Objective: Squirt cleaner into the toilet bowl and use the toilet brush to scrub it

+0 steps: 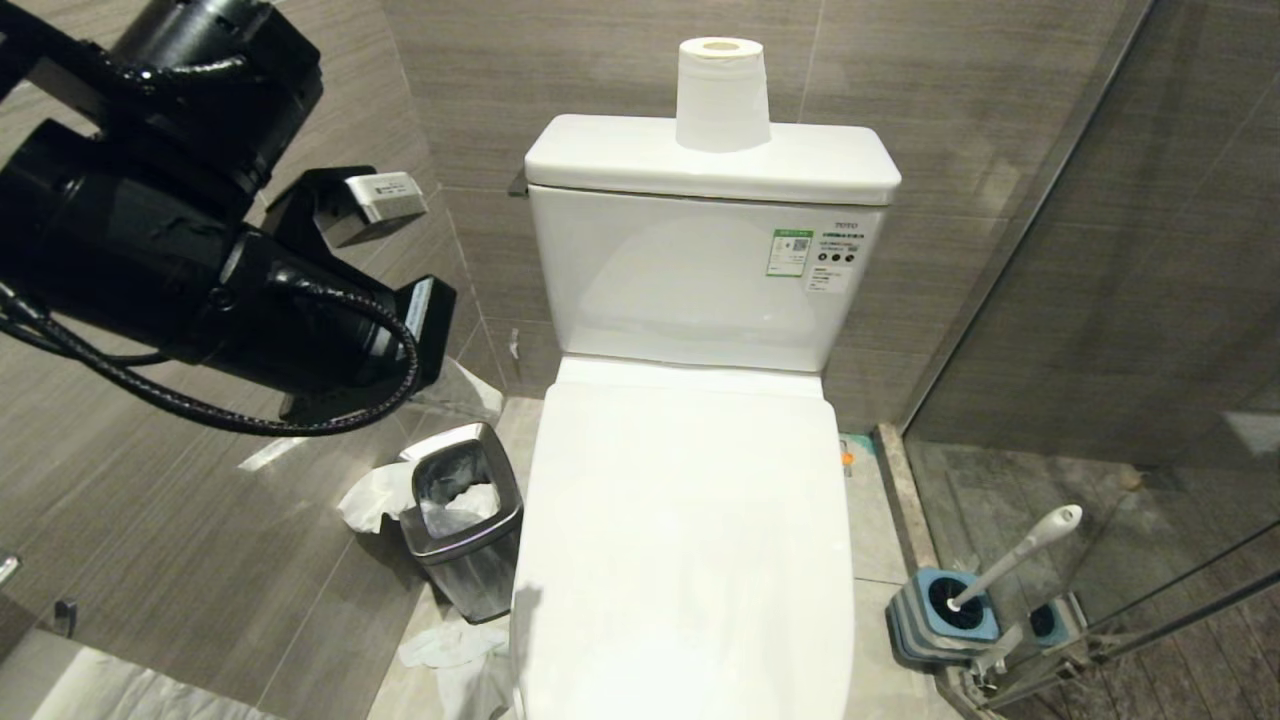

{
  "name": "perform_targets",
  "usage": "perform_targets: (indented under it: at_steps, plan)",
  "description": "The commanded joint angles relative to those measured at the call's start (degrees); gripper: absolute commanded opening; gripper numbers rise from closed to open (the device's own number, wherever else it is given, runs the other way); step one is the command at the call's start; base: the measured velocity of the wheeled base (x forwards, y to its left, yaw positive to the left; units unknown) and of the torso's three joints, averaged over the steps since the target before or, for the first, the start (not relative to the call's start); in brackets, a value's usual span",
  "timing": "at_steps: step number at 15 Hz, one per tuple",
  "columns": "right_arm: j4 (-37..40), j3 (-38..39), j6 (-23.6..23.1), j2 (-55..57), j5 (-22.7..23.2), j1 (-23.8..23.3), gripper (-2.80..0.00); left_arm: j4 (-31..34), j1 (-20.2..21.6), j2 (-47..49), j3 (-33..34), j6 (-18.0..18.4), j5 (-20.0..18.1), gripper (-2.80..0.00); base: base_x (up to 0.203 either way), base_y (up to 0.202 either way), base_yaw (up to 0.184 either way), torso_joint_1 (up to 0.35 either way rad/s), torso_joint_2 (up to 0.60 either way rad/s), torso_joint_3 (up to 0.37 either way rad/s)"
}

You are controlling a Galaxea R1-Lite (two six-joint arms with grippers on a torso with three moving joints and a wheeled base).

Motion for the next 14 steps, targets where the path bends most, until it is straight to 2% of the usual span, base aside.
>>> perform_targets:
  at_steps: [1,2,3,6,9,12,14]
  plan:
    - [0.02,0.0,-0.01,0.0,0.04,0.02,-2.8,-2.74,1.21,-1.11,-0.4,0.54,10.98,-2.8,0.0,0.0,0.0,0.0,0.0,0.0]
    - [0.02,0.0,-0.01,0.0,0.04,0.02,-2.8,-5.31,3.09,-2.21,-0.53,3.15,15.34,-2.8,0.0,0.0,0.0,0.0,0.0,0.0]
    - [0.02,0.0,-0.01,0.0,0.04,0.02,-2.8,-6.58,5.04,-3.52,-0.55,6.39,17.52,-2.8,0.0,0.0,0.0,0.0,0.0,0.0]
    - [0.02,0.0,-0.01,0.0,0.04,0.02,-2.8,-8.36,10.37,-8.0,-0.57,13.28,20.0,-2.8,0.0,0.0,0.0,0.0,0.0,0.0]
    - [0.02,0.0,-0.01,0.0,0.04,0.02,-2.8,-11.1,11.35,-12.09,-0.71,16.0,21.73,-2.8,0.0,0.0,0.0,0.0,0.0,0.0]
    - [0.02,0.0,-0.01,0.0,0.04,0.02,-2.8,-17.78,11.57,-16.74,-0.7,21.33,21.59,-2.8,0.0,0.0,0.0,0.0,0.0,0.0]
    - [0.02,0.0,-0.01,0.0,0.04,0.02,-2.8,-19.65,13.11,-19.94,-0.75,22.84,21.26,-2.8,0.0,0.0,0.0,0.0,0.0,0.0]
